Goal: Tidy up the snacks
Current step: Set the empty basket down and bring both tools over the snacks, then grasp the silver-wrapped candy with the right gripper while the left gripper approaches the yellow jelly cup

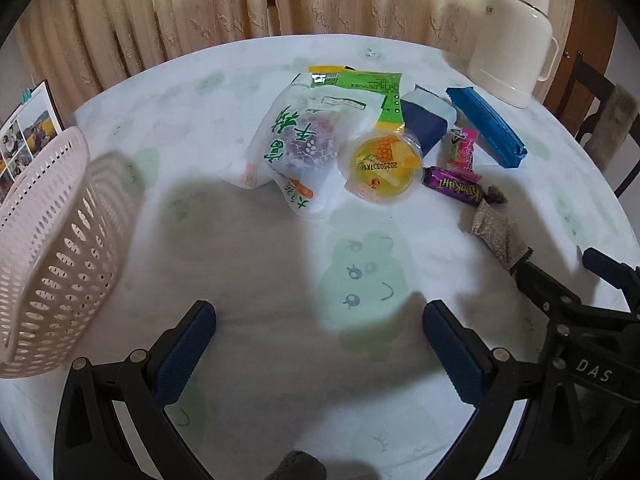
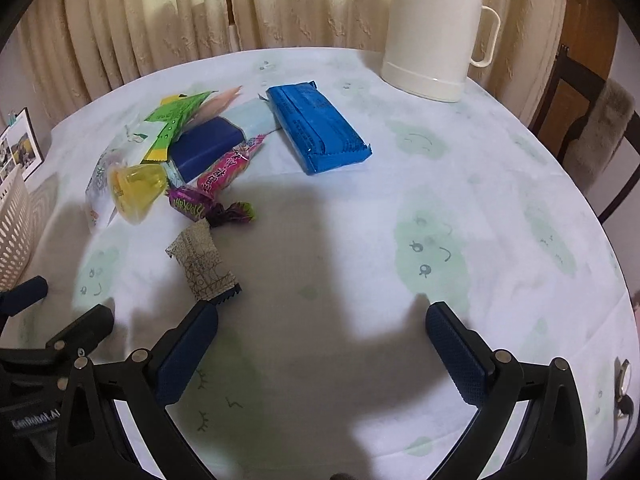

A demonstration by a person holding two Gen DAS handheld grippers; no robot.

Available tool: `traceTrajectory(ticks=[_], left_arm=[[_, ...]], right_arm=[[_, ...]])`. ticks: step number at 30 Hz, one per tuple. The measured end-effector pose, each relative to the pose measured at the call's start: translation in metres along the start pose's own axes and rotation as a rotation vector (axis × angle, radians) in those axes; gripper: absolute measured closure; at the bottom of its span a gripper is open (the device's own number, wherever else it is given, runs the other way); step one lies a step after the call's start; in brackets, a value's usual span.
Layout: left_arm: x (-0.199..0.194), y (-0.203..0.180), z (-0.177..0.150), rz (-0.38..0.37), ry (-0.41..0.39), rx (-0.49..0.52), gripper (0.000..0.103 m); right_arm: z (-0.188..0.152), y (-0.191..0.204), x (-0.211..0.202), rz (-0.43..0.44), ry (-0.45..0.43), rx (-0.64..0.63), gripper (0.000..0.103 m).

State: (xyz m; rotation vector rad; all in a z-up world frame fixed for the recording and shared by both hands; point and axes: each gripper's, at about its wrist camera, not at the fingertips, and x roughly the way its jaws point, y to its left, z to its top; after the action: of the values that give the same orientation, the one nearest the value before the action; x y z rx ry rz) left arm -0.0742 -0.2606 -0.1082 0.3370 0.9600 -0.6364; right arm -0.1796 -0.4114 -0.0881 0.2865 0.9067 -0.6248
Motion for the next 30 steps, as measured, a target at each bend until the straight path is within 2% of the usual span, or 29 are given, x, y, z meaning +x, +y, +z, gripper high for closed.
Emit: traceTrajectory(ticks=[3,10,13,15,21,24,30], left_arm=[[-0.002,-0.001,-0.005,0.003,-0.021,-0.004,0.000],[-0.002,0.001,-0.005,0.003,-0.015,0.000,0.000],[-0.004,0.002,-0.005,-0.003,-0.017,0.002,0.000],[-0.007,0.004,-0.005,-0.011,-0.027,-0.006,0.000],[-0.027,0.003,-0.003,-0.002,-0.133,0.004,0.001],[-0.036,0.004,-0.001,0.013,-0.182,0.006,0.001],[-0.055,0.021,0.003,0.046,-0.258,-0.044,0.001]], right_arm=[[-0.001,-0.001,0.001,0.013,0.003,-0.020,0.000],[-0.002,-0.005,-0.006,0.081,0.020,-0.116,0.000],[-0.003,-0.005,-0.008,0.087,0.015,-0.115,0.000],[-0.004,-0.009,-0.011,0.125,0.002,-0.097,0.000],[-0.003,-0.011,-0.024,0.185,-0.062,-0.080,0.001],[0.001,0.000,-0.028,0.186,-0.103,-0.128,0.001],[0.001,0.024,-0.030,0.204,-0.124,-0.249,0.002]])
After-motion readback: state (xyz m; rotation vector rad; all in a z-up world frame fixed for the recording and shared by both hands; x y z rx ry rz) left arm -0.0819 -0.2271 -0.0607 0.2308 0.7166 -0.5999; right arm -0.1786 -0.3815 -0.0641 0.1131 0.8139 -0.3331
